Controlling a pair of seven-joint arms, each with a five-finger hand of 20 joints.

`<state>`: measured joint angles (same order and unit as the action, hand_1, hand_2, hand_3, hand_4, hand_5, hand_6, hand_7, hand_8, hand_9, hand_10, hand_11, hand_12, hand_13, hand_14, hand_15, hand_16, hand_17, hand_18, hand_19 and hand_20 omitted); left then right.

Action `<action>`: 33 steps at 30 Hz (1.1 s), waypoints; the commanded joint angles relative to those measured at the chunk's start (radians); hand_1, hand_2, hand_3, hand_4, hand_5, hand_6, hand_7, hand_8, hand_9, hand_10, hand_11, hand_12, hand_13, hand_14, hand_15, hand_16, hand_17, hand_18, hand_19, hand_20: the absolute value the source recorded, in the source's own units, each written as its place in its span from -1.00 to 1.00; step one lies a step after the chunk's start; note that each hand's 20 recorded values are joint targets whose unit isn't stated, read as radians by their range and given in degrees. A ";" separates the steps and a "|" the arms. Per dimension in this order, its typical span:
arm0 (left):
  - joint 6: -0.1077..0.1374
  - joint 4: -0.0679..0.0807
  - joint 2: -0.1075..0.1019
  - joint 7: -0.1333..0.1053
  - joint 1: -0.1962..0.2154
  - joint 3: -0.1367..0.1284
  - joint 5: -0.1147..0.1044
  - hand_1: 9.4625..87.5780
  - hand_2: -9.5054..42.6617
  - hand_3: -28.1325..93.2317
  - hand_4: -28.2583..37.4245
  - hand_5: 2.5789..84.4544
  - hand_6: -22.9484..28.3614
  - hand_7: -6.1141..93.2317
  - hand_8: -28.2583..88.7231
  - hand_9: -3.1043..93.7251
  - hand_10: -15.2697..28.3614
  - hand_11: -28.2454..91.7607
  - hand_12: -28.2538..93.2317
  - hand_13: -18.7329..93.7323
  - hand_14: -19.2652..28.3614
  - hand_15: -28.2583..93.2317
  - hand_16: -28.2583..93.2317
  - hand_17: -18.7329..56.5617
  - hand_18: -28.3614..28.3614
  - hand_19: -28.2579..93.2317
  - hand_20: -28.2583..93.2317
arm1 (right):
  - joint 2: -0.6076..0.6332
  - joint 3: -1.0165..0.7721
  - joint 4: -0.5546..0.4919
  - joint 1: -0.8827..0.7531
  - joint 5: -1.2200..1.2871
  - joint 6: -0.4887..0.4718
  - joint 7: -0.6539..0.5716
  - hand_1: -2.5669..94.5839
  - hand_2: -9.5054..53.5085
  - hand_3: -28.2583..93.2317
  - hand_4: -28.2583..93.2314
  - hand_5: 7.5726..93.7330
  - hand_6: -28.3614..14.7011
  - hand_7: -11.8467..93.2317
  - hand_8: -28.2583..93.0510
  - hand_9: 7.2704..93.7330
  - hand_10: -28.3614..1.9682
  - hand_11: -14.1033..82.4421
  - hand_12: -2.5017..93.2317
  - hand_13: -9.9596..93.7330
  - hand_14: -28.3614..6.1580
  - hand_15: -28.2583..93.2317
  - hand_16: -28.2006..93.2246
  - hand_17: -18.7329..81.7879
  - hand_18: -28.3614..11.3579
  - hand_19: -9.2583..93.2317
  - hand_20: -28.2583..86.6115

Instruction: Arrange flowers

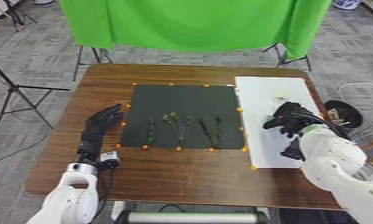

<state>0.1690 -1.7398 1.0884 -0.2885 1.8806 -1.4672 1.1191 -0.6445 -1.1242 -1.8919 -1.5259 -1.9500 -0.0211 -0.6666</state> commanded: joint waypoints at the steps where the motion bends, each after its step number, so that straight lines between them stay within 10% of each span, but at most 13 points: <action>1: -0.015 0.010 0.010 0.024 0.019 0.011 -0.002 -0.66 -0.83 0.68 -0.94 0.06 -0.11 -0.58 -0.67 0.02 0.29 -0.23 -0.38 -0.03 0.46 -0.25 -0.56 -0.43 0.40 -0.46 -0.31 | -0.023 0.079 0.026 -0.004 -0.073 0.110 -0.001 -0.13 -1.00 0.58 -0.77 0.20 0.41 -0.45 -0.67 0.42 -0.12 -0.32 -0.53 0.90 0.40 0.38 -0.10 0.62 -0.16 1.00 0.14; 8: 0.002 -0.001 -0.008 0.035 0.032 0.001 -0.003 -0.65 -0.81 0.67 -0.96 0.06 -0.10 -0.58 -0.68 0.02 0.29 -0.23 -0.38 -0.03 0.46 -0.25 -0.56 -0.43 0.40 -0.46 -0.31 | -0.008 0.133 0.049 -0.009 -0.116 0.259 0.034 0.18 -1.00 0.45 -0.80 0.47 0.39 -0.37 -0.42 0.77 0.14 -0.40 -0.24 0.96 0.48 0.39 -0.06 0.67 -0.15 1.00 0.23; 18: 0.073 -0.054 -0.062 0.012 0.112 -0.151 -0.045 -0.65 -0.76 0.66 -0.97 0.07 -0.09 -0.58 -0.68 0.03 0.30 -0.22 -0.38 -0.02 0.46 -0.24 -0.57 -0.41 0.38 -0.45 -0.31 | 0.017 0.217 -0.017 0.208 -0.115 0.373 0.128 0.26 -1.00 0.49 -0.81 0.67 0.34 -0.33 -0.39 0.94 0.25 -0.46 -0.13 1.00 0.53 0.41 -0.05 0.71 -0.11 1.00 0.29; 22: 0.131 -0.062 -0.062 0.009 0.129 -0.179 -0.081 -0.74 -0.35 0.62 -0.99 0.09 -0.09 -0.58 -0.67 0.05 0.31 -0.22 -0.39 -0.01 0.46 -0.24 -0.57 -0.40 0.36 -0.45 -0.31 | -0.038 0.394 0.003 0.461 -0.083 0.334 0.207 0.26 -1.00 0.49 -0.80 0.67 0.37 -0.32 -0.39 0.94 0.21 -0.47 -0.13 0.99 0.55 0.41 -0.04 0.71 -0.11 1.00 0.31; 26: 0.183 -0.047 -0.054 -0.003 0.104 -0.159 -0.154 -0.74 0.22 0.54 -1.00 0.14 -0.07 -0.59 -0.68 0.10 0.34 -0.22 -0.40 0.01 0.45 -0.21 -0.59 -0.37 0.32 -0.44 -0.31 | -0.151 0.578 0.064 0.676 -0.063 0.289 0.280 0.25 -1.00 0.50 -0.81 0.66 0.40 -0.31 -0.40 0.93 0.20 -0.49 -0.13 0.98 0.55 0.42 -0.04 0.70 -0.09 1.00 0.32; 33: 0.188 -0.027 -0.054 -0.008 0.051 -0.097 -0.154 -0.70 0.52 0.51 -1.00 0.18 -0.05 -0.59 -0.68 0.14 0.36 -0.21 -0.40 0.03 0.45 -0.20 -0.60 -0.35 0.30 -0.43 -0.30 | -0.362 0.763 0.206 0.857 -0.063 0.249 0.391 0.25 -1.00 0.49 -0.81 0.65 0.41 -0.30 -0.42 0.92 0.20 -0.50 -0.12 0.97 0.55 0.42 -0.03 0.69 -0.09 1.00 0.34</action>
<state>0.3698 -1.7847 1.0278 -0.2920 1.9766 -1.6157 0.9463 -0.7709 -0.4577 -1.7430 -0.9061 -2.0054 0.2567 -0.3439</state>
